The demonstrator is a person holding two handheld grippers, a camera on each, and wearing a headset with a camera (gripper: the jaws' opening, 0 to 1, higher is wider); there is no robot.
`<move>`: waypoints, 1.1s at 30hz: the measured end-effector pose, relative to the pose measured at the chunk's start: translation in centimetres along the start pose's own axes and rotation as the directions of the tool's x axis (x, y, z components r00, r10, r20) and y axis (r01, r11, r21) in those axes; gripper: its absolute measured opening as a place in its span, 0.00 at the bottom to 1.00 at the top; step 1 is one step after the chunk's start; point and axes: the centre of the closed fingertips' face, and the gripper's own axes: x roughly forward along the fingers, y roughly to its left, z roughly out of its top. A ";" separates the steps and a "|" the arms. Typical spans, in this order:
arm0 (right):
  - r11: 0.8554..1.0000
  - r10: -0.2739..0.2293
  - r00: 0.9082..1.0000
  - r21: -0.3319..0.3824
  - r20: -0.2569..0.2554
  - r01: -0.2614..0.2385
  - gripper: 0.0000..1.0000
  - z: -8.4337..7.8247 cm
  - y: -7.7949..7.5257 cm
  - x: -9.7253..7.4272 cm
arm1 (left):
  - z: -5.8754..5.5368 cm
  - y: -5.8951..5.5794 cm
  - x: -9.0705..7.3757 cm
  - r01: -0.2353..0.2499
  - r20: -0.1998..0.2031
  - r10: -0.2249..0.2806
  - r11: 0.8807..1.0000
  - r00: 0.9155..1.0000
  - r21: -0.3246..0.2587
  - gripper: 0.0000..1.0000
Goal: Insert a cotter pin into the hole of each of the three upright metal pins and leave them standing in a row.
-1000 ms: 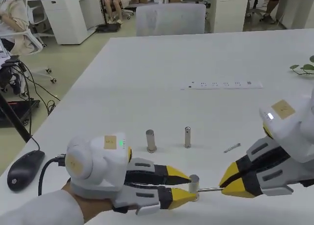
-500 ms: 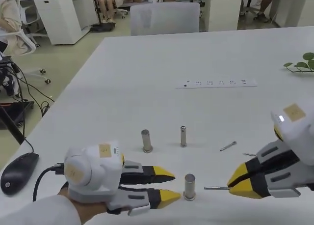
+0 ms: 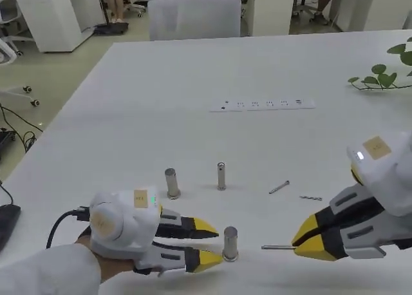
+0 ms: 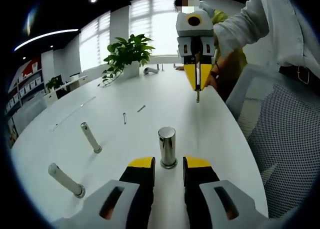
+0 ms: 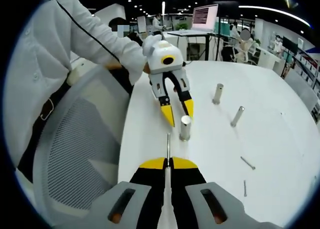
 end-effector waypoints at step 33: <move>1.000 -0.013 1.000 0.028 -0.006 0.013 0.03 -0.2 -0.4 1.0 | -0.1 -0.1 1.8 -0.106 0.000 0.106 0.991 0.994 -0.086 0.11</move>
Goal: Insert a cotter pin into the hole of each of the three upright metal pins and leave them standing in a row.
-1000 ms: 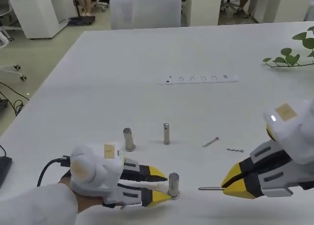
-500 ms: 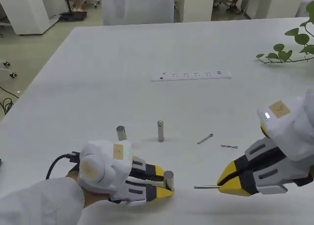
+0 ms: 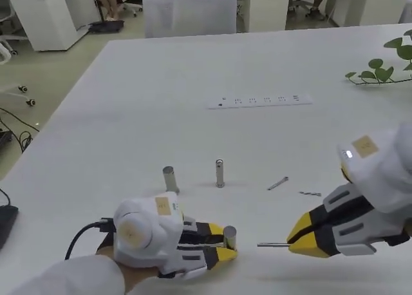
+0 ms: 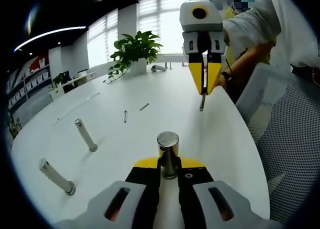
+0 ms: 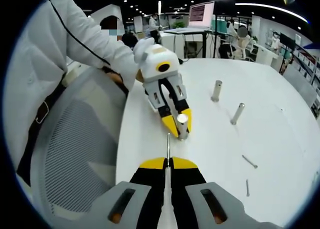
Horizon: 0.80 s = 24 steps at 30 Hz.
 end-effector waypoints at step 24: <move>0.999 -0.039 0.999 0.029 0.006 0.039 0.03 0.0 -2.0 1.7 | 0.0 0.2 0.0 -0.095 0.011 0.096 0.992 0.995 -0.085 0.10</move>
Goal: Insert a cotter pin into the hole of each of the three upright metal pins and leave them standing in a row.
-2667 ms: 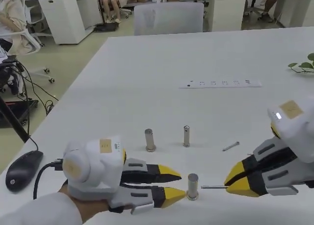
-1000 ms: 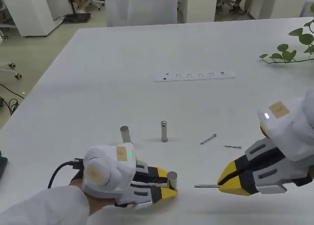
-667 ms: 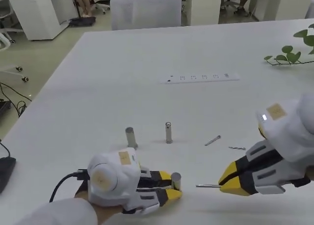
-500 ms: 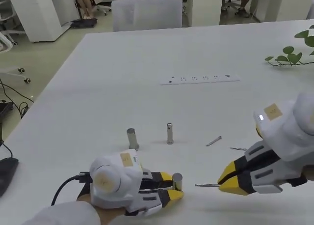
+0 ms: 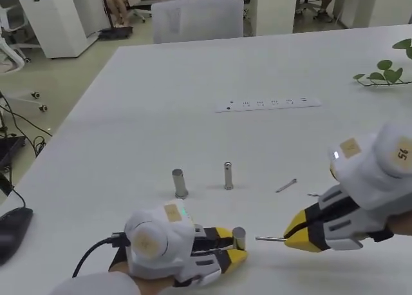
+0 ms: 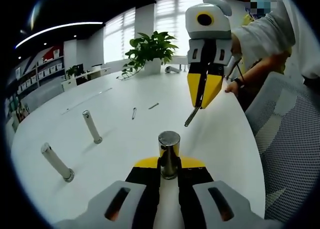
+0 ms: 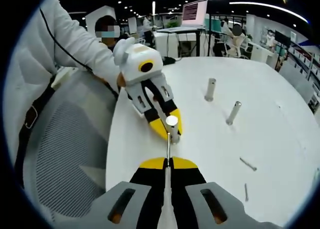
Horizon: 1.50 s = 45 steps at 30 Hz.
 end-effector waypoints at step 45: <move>1.000 0.014 1.000 -0.006 0.024 -0.014 0.03 0.8 -0.6 1.7 | 0.1 -0.1 0.0 -0.016 0.018 0.016 1.000 1.000 -0.003 0.10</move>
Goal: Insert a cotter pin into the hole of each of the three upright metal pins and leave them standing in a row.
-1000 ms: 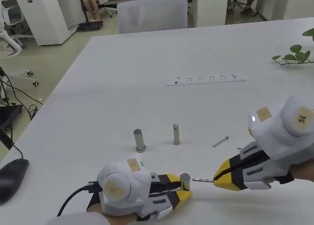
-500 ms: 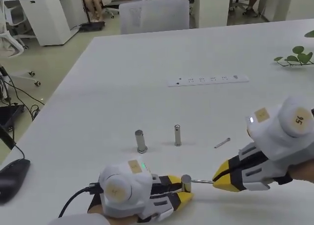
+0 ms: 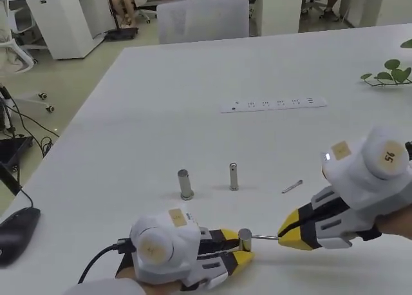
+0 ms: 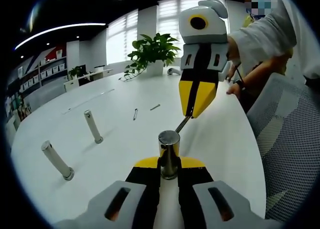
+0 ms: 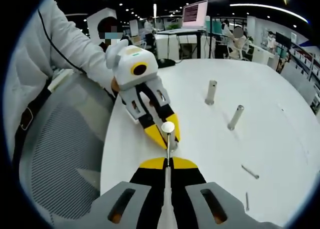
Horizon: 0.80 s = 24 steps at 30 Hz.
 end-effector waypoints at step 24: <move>1.000 0.013 1.000 -0.025 0.013 -0.012 0.03 0.9 0.2 1.2 | 0.0 -0.1 0.0 0.006 0.019 -0.006 1.000 1.000 0.000 0.10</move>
